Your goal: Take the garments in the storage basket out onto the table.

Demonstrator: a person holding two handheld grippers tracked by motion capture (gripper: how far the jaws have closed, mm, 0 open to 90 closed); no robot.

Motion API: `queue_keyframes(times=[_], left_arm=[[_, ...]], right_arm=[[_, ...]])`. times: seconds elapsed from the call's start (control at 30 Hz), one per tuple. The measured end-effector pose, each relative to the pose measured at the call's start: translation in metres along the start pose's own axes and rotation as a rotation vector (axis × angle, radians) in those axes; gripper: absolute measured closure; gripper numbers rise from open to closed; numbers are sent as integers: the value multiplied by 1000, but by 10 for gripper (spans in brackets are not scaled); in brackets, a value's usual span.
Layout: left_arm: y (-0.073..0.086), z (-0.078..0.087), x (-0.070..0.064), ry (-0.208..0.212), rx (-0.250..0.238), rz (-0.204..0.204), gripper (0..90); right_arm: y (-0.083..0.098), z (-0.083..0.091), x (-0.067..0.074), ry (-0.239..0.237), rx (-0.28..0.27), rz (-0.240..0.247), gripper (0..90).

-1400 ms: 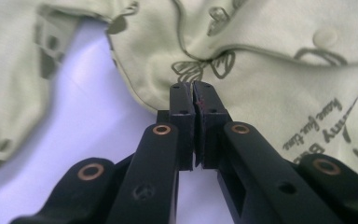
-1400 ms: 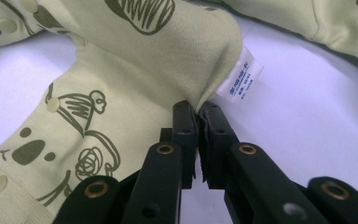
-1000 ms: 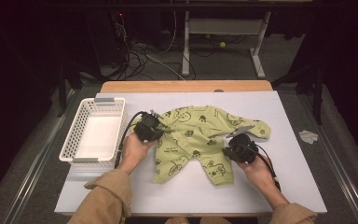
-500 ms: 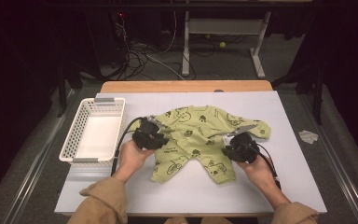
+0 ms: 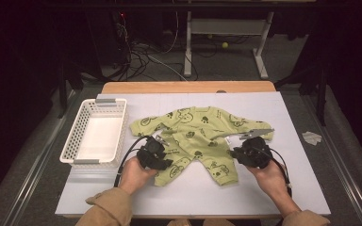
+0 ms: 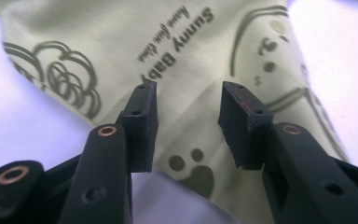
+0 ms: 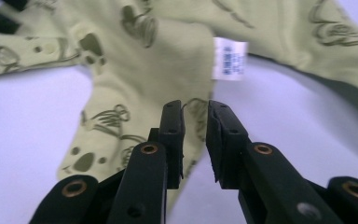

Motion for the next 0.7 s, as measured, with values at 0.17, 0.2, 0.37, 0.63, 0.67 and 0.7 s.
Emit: queue_keyframes(times=[0.17,0.2,0.37,0.63,0.67,0.7], left_arm=[[-2,-3,-3,-36,0,-7,588],[-2,-3,-4,-37,2,-10,607],[-11,-6,-11,-41,78,-50,746],[-13,-5,-9,-16,87,-53,855],[-13,-4,-9,-10,83,-59,855],[-13,-2,-9,2,75,-62,856]], right_arm=[[-3,-21,20,-22,60,52,732],[-4,-26,23,-24,69,60,723],[-12,-43,32,-32,95,81,678],[-14,-49,41,-10,149,151,889],[-14,-47,42,-1,151,162,900],[-14,-46,43,2,146,171,900]])
Point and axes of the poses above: each handheld gripper's, and its own axes: z roughly backward along the jaws, y roughly out of its underside, x roughly to its left, the point moved 1 cm from there along -z, roughly forward along the jaws, and after that the axes turned 11 degrees about y, right-handed, at the moved point
